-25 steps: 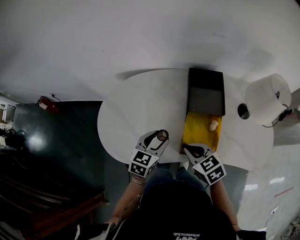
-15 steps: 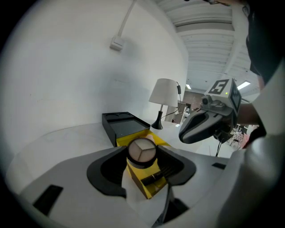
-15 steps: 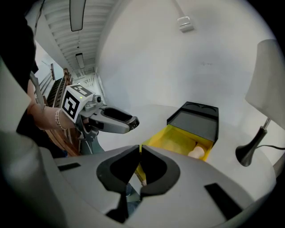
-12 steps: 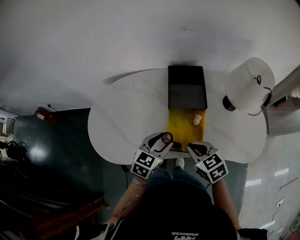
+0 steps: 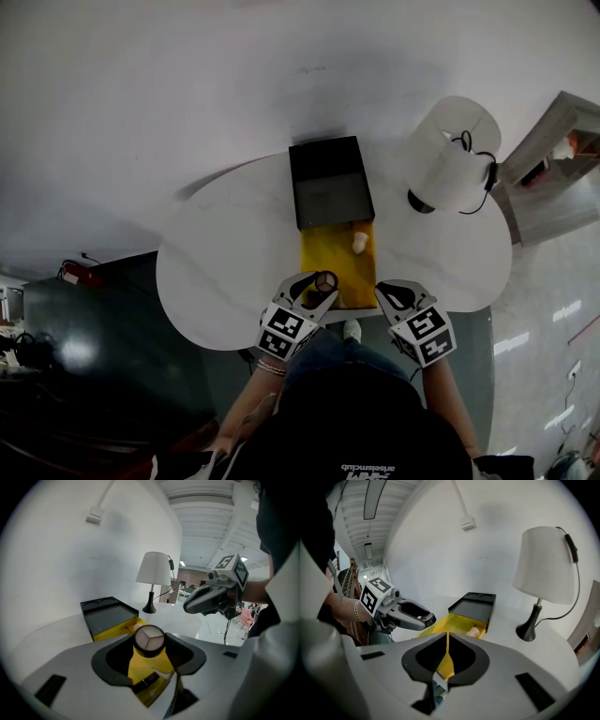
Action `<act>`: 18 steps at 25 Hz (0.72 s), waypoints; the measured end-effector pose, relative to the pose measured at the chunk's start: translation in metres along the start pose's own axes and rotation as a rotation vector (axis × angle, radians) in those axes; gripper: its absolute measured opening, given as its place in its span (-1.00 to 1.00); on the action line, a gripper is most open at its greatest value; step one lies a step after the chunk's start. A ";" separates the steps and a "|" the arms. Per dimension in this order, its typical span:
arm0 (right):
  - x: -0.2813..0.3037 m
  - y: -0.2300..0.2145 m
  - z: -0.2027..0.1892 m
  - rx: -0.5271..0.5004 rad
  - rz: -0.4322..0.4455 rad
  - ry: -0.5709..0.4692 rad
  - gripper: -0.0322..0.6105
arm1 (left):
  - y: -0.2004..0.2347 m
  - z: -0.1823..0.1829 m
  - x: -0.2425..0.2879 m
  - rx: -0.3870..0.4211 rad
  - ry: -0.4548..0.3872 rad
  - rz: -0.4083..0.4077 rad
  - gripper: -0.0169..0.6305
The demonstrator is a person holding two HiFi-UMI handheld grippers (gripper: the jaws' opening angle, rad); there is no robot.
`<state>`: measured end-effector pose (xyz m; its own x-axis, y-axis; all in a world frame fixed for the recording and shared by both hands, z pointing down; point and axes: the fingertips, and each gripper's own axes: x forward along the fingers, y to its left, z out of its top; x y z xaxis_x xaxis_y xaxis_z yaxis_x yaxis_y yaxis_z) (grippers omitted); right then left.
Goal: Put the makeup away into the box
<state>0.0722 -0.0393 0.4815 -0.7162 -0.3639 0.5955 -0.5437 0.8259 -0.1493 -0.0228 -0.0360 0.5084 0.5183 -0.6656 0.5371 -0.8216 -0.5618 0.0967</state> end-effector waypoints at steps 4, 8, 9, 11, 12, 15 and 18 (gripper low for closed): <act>-0.009 -0.010 -0.001 0.048 -0.077 -0.020 -0.80 | -0.003 0.006 0.011 0.062 0.020 -0.075 -0.25; -0.016 -0.018 -0.007 0.125 -0.177 -0.043 -0.80 | -0.007 0.007 0.022 0.104 0.045 -0.162 -0.25; -0.019 -0.020 -0.008 0.143 -0.200 -0.051 -0.80 | -0.010 0.006 0.024 0.119 0.058 -0.188 -0.25; -0.024 -0.023 -0.008 0.169 -0.241 -0.060 -0.80 | -0.014 0.004 0.028 0.156 0.085 -0.240 -0.25; -0.027 -0.025 -0.007 0.180 -0.261 -0.063 -0.80 | -0.017 0.004 0.031 0.176 0.095 -0.265 -0.25; -0.034 -0.027 -0.002 0.209 -0.318 -0.088 -0.80 | -0.023 0.001 0.037 0.222 0.131 -0.344 -0.25; -0.041 -0.027 -0.001 0.227 -0.353 -0.130 -0.80 | -0.028 -0.005 0.044 0.269 0.167 -0.401 -0.25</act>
<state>0.1167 -0.0460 0.4613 -0.5105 -0.6698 0.5391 -0.8369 0.5310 -0.1327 0.0217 -0.0474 0.5332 0.7168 -0.2965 0.6311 -0.4647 -0.8779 0.1153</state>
